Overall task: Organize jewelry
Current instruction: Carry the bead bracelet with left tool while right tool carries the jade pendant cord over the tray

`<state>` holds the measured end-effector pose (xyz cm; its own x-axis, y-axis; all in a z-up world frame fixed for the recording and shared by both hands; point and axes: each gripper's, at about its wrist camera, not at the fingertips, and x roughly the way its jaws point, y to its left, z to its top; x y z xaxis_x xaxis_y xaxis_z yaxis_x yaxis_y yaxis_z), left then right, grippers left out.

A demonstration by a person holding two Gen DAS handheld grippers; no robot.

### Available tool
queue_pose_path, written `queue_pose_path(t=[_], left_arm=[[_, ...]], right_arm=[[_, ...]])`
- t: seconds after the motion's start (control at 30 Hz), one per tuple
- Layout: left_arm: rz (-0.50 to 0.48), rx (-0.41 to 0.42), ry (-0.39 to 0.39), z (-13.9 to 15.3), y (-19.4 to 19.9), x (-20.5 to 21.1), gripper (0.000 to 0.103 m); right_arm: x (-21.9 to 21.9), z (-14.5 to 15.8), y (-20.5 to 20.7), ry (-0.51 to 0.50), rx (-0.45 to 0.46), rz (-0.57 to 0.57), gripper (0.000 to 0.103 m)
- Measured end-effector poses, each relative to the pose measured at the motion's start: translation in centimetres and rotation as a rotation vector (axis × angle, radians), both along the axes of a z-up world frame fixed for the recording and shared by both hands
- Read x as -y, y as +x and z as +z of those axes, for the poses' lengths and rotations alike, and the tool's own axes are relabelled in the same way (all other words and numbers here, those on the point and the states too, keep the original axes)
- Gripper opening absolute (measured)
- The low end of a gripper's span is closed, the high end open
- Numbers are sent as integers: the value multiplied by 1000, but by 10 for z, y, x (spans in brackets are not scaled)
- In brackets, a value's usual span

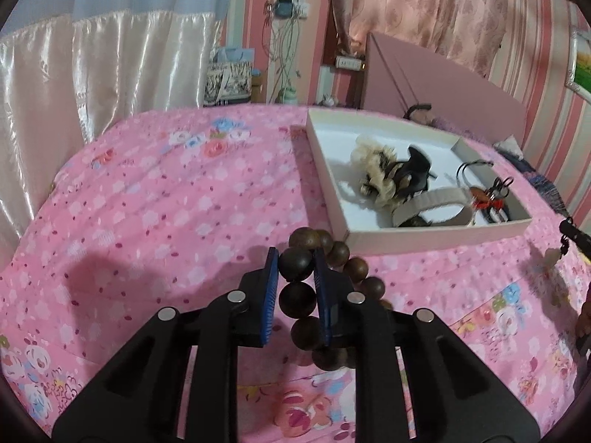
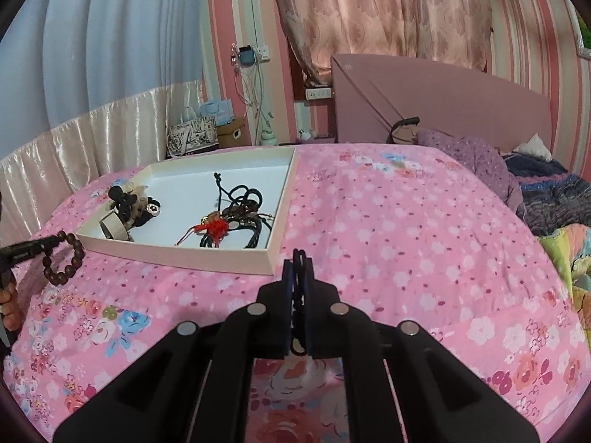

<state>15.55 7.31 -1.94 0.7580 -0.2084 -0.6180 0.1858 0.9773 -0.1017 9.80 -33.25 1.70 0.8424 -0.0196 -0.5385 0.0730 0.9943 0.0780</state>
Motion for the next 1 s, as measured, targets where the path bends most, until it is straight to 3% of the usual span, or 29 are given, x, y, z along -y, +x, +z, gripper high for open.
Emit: queue_pose_path(t=[0.2,0.5,0.73,1.0], left_arm=[[-8,85,16,16,-10,8,17],[-69,185,54,57,-29,33,17],[-105,241,36,97,-31,45,17],[-137,287,60,115,-13,76,17]], right_arm=[[-8,8,-2,-6,33,21,5],[-24,59,-8,11,121,97,5],[-40,89,10,-20,166,130,5],[-62,104,34,-28,176,155,5]])
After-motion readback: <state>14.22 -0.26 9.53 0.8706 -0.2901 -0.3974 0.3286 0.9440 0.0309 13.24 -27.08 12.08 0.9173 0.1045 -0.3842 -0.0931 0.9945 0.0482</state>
